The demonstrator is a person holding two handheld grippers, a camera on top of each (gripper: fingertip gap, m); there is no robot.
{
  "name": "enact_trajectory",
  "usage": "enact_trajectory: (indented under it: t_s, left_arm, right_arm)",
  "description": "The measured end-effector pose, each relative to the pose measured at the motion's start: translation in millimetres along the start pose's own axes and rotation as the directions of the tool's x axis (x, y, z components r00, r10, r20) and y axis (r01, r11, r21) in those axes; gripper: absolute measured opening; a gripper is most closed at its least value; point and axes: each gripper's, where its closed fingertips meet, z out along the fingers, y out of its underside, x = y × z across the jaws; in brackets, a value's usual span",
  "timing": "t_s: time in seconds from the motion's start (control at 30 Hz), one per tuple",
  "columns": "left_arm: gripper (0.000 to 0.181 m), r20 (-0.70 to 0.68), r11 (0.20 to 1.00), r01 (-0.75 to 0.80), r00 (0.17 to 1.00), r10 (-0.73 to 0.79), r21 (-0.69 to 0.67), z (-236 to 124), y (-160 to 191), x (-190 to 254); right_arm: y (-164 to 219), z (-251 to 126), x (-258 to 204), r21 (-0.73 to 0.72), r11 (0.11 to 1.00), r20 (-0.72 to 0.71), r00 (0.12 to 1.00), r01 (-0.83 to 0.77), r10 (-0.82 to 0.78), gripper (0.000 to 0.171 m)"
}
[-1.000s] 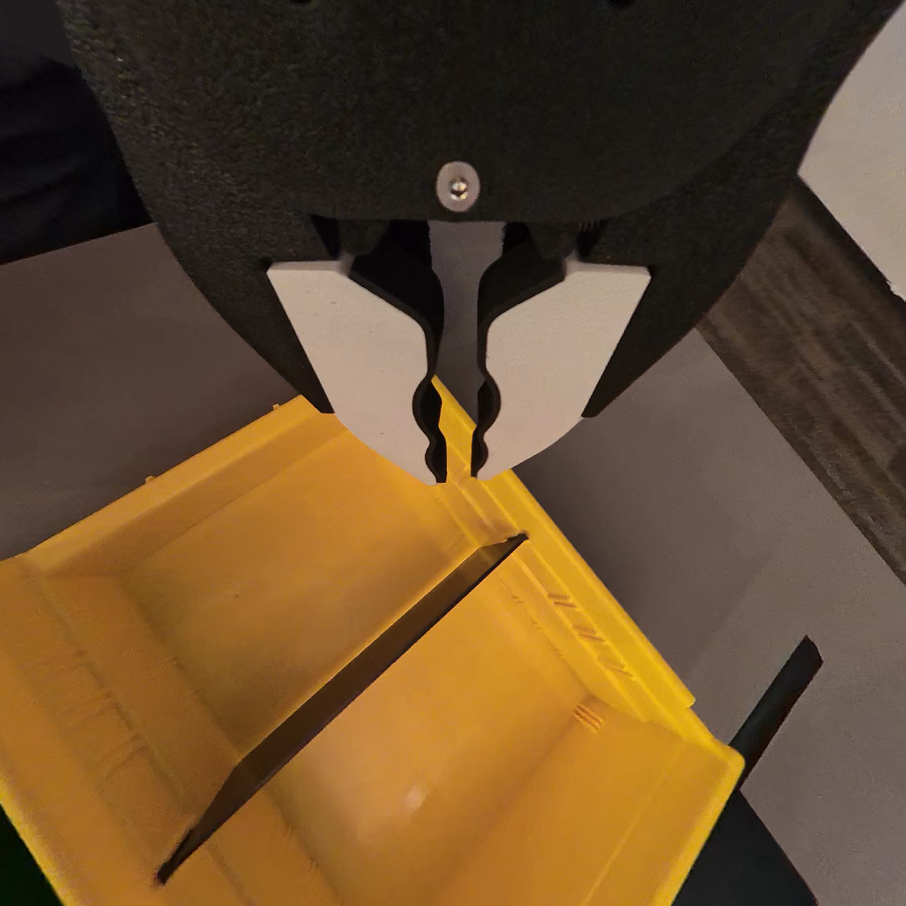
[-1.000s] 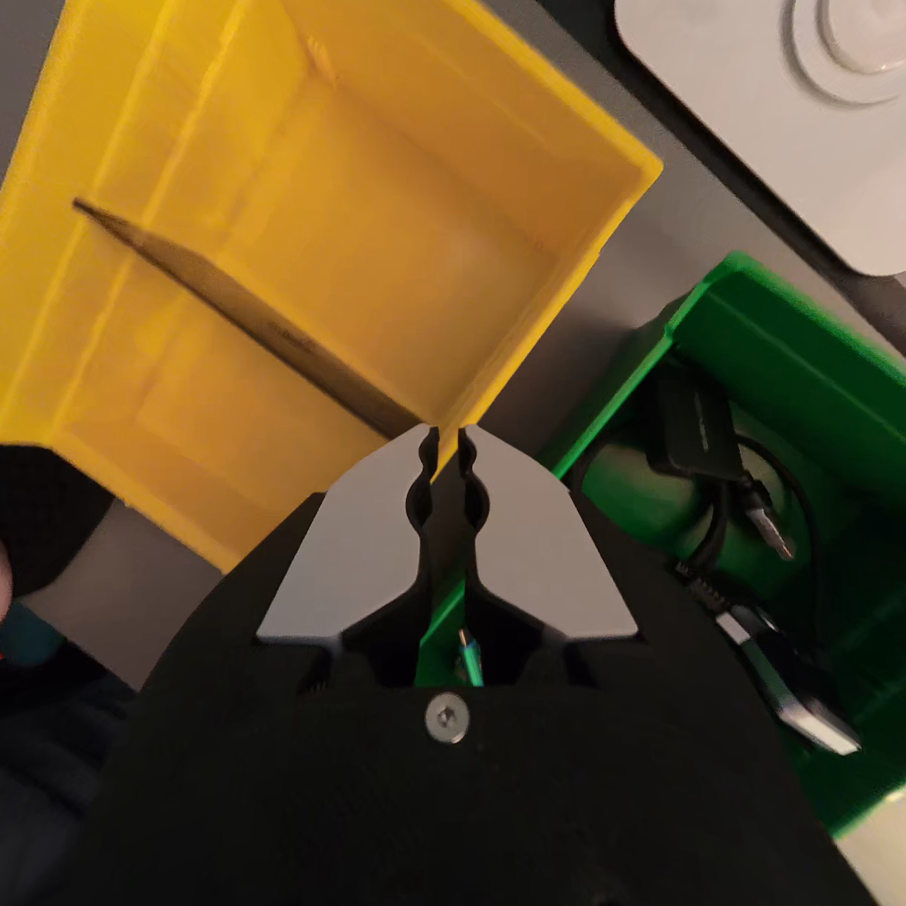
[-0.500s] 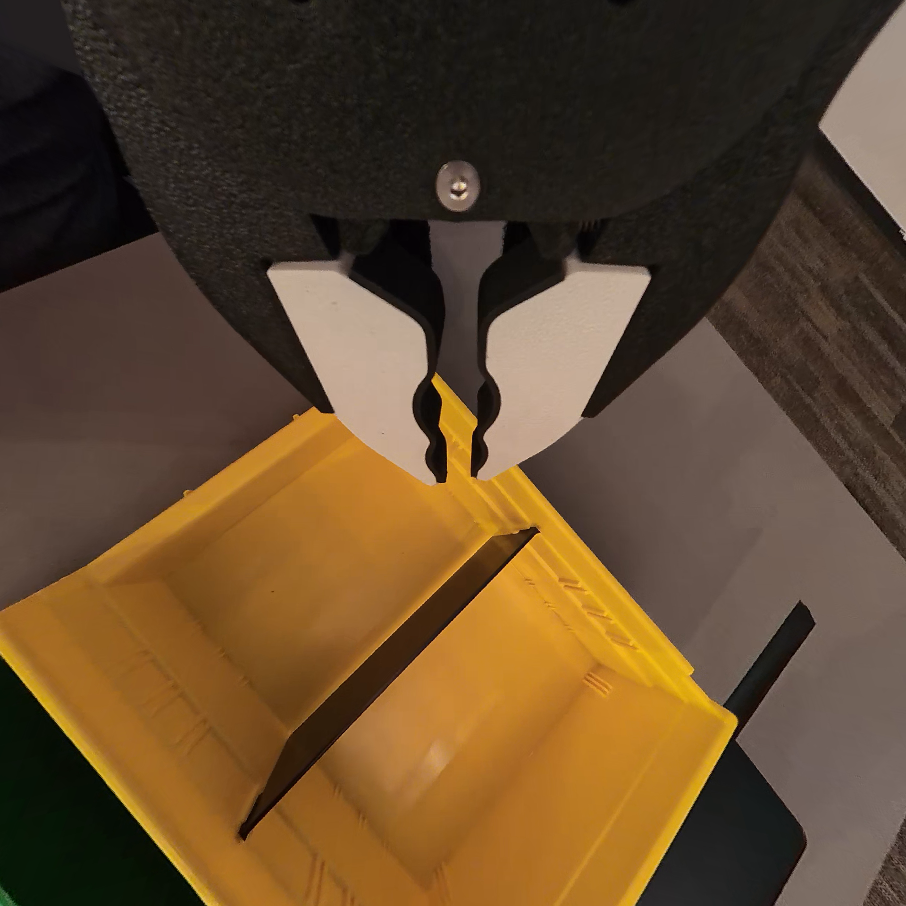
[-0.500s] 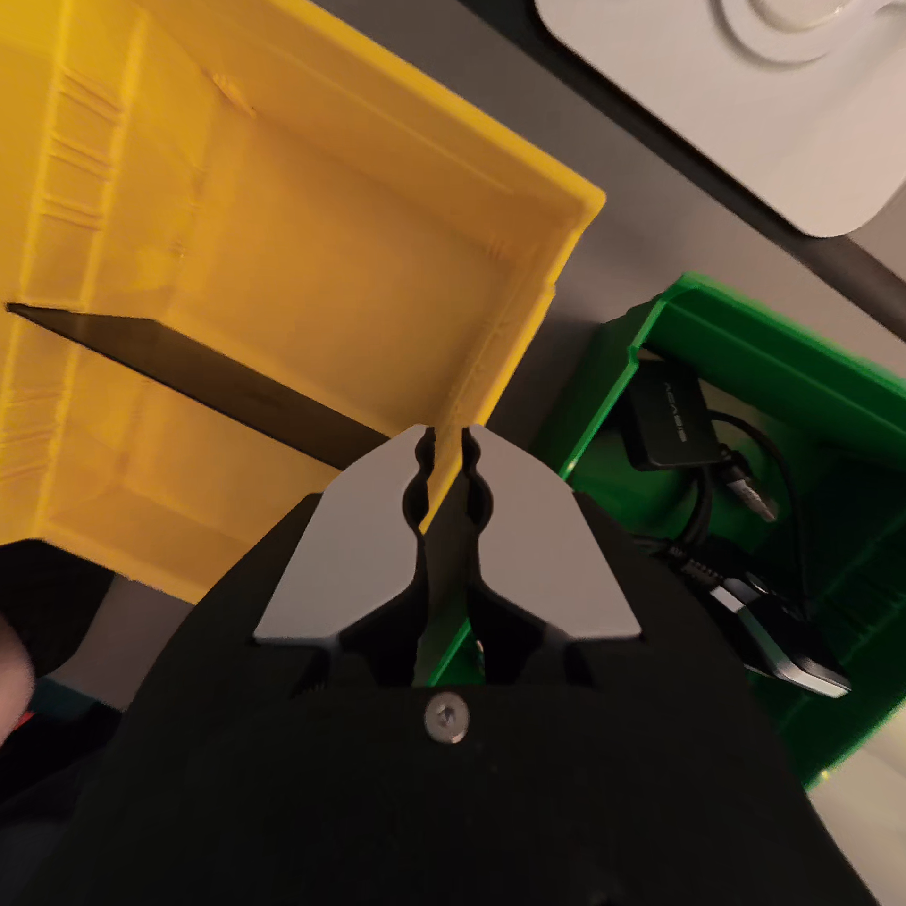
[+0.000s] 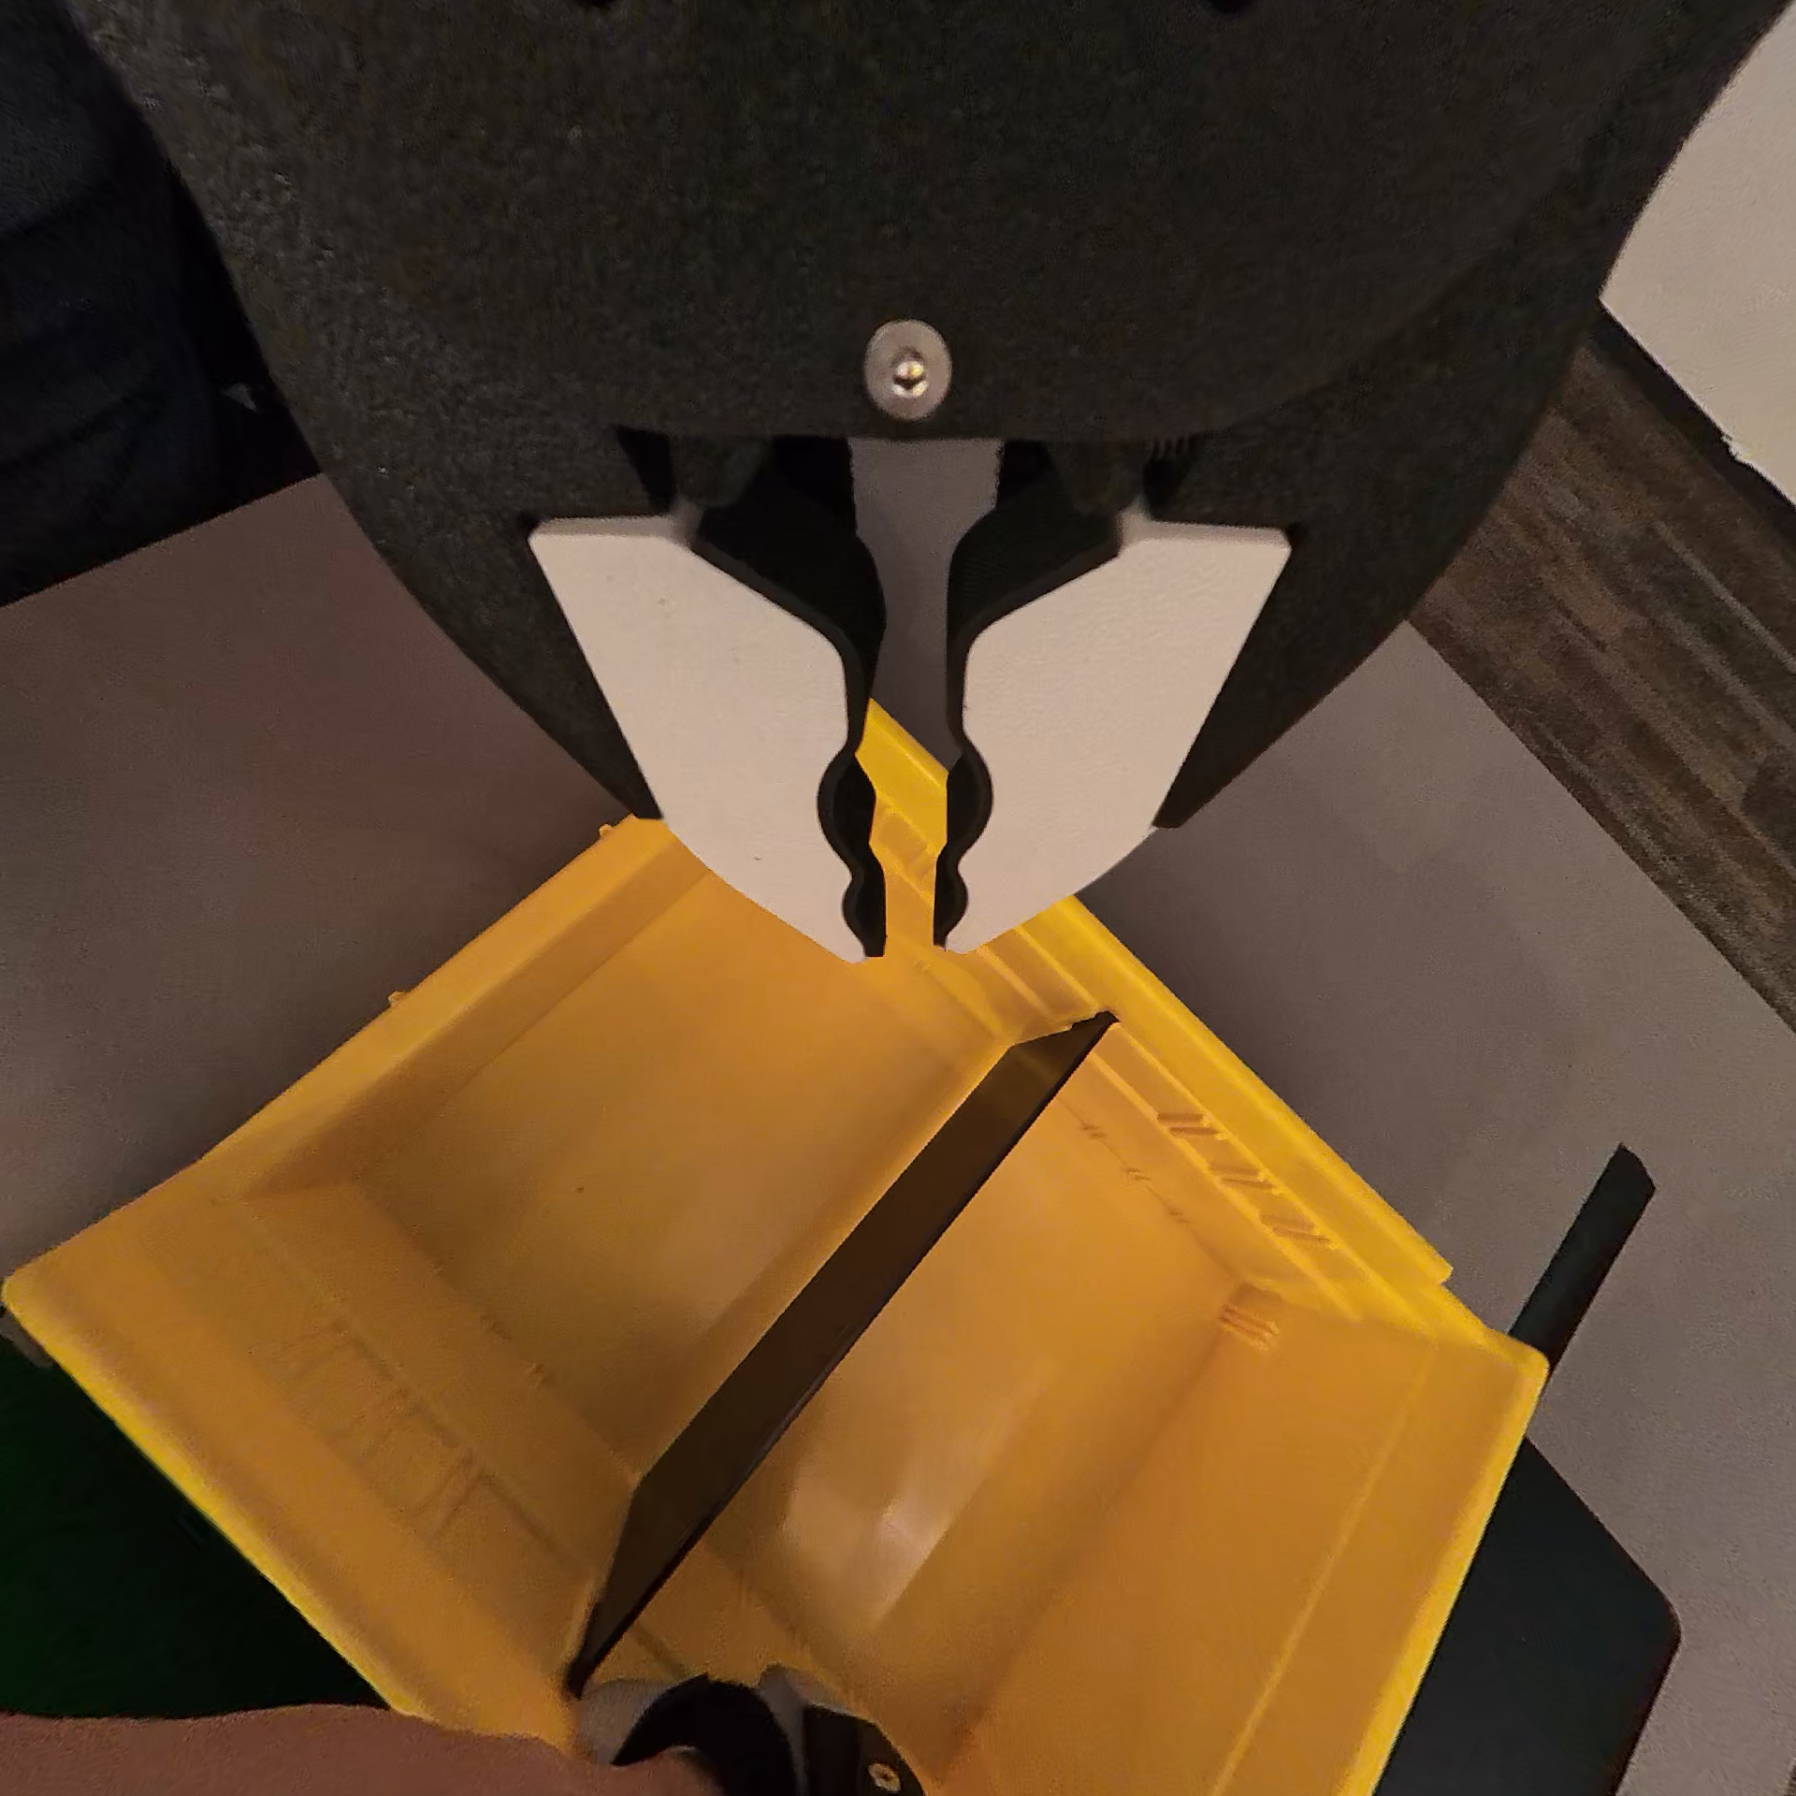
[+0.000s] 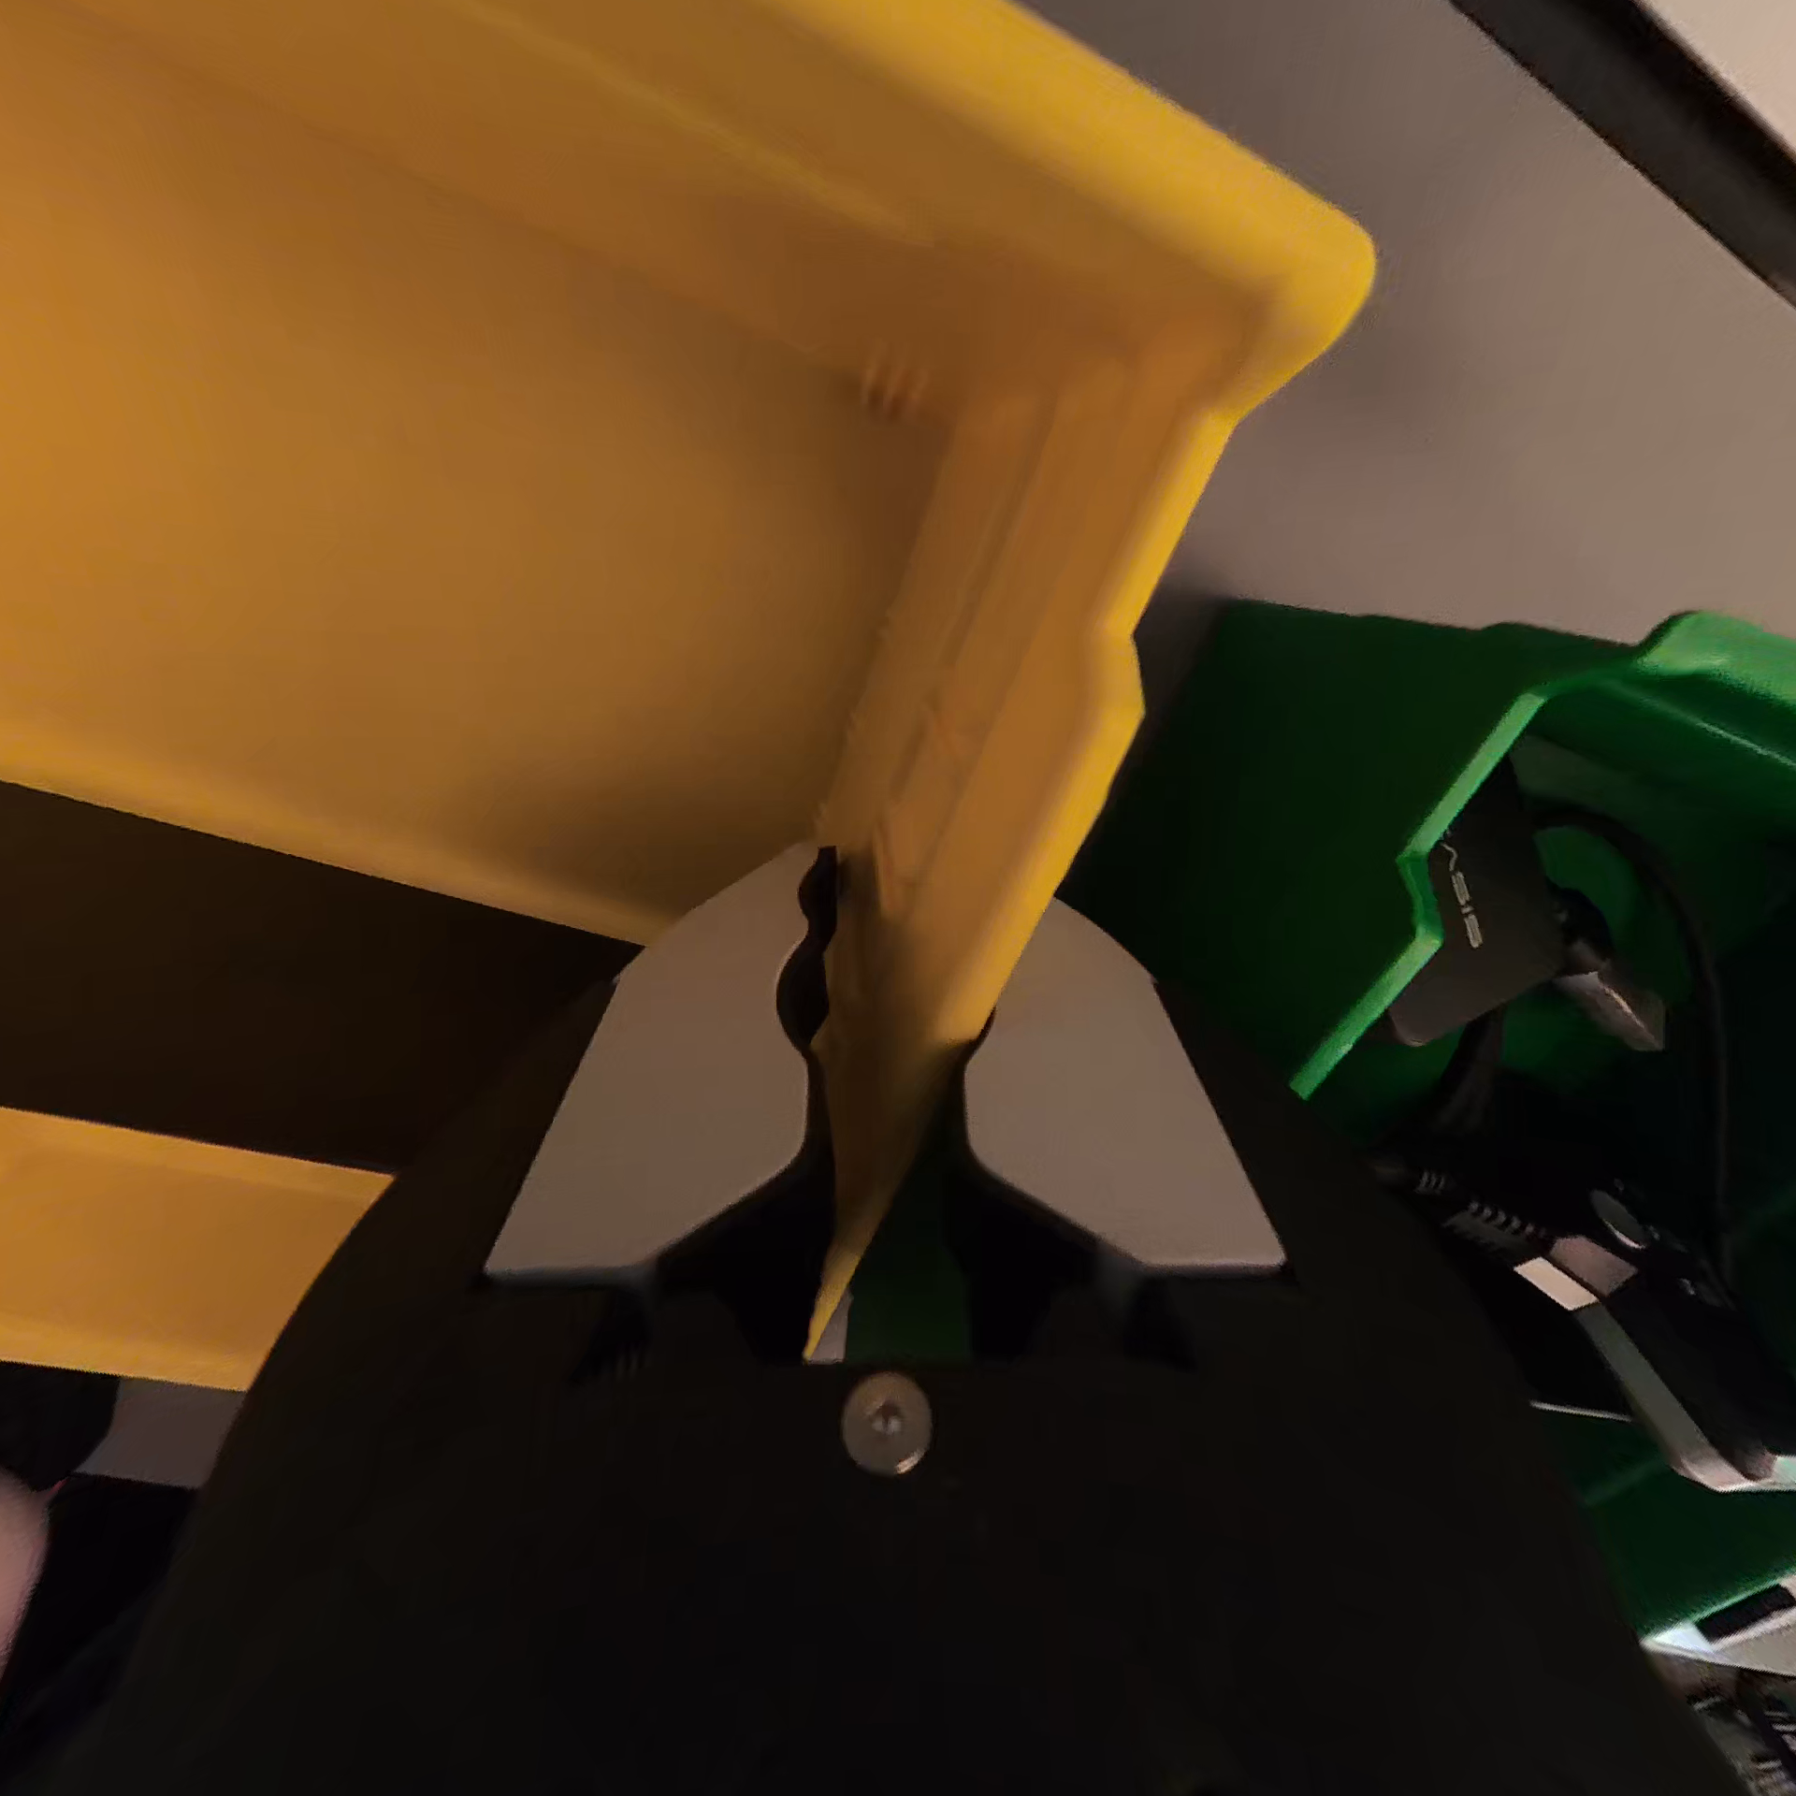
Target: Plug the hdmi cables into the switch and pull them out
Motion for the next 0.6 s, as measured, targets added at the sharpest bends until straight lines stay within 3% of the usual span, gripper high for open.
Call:
enact_trajectory:
  t_s: [0.2,0.43,0.6]
  left_arm:
    - [0.009,0.01,1.0,-0.001,1.0,0.001,-0.005,1.0,0.3,-1.4]
    - [0.008,0.005,1.0,-0.005,1.0,0.005,-0.002,0.2,1.0,-0.2]
    - [0.007,0.004,1.0,-0.014,1.0,0.014,-0.006,0.9,1.2,1.3]
  right_arm:
    - [2.6,0.5,1.9,-0.046,0.999,-0.046,0.999,-0.03,0.028,0.026]
    - [-1.7,2.1,4.9,0.033,0.999,-0.095,0.995,-0.007,0.01,0.03]
    - [-6.2,2.1,1.2,0.071,0.996,-0.029,0.998,-0.048,0.05,0.019]
